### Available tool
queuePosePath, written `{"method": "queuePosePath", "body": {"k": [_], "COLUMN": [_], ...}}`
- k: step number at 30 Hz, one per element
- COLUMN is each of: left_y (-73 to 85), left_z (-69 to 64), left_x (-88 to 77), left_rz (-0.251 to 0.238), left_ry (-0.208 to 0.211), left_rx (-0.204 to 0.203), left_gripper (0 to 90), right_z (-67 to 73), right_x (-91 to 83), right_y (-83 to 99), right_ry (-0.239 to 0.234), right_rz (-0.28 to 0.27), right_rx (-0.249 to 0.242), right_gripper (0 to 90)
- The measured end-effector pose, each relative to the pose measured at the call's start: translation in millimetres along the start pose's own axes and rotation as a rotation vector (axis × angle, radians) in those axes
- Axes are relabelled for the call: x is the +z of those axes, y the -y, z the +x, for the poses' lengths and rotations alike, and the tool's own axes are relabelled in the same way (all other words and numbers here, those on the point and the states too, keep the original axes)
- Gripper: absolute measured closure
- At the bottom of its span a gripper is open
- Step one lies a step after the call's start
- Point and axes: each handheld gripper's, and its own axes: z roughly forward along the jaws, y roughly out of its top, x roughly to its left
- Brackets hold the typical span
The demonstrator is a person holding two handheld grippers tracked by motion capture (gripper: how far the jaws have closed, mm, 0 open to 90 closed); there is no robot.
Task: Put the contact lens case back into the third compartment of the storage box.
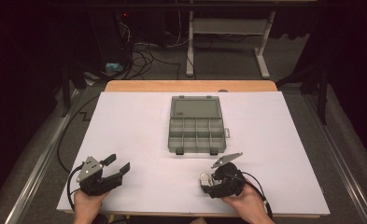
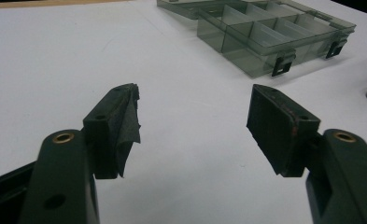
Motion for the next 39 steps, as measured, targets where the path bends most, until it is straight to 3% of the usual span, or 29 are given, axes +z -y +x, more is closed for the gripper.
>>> {"method": "queuePosePath", "body": {"k": [24, 32, 39], "left_y": [-0.1, -0.1, 0.0], "left_z": [-0.2, -0.2, -0.3], "left_x": [-0.1, -0.1, -0.2], "left_rz": [-0.001, -0.002, -0.001], "left_ry": [0.001, 0.001, 0.001], "left_rx": [0.001, 0.002, 0.002], "left_gripper": [34.3, 34.3, 34.3], "right_z": [14.6, 16.0, 17.5], "right_x": [16.2, 15.0, 16.3], "right_y": [-8.9, -7.2, -7.6], "right_ry": [0.087, 0.086, 0.099], "right_rz": [0.034, 0.038, 0.039], "right_rx": [-0.080, -0.103, -0.120], "right_gripper": [38.9, 46.0, 46.7]}}
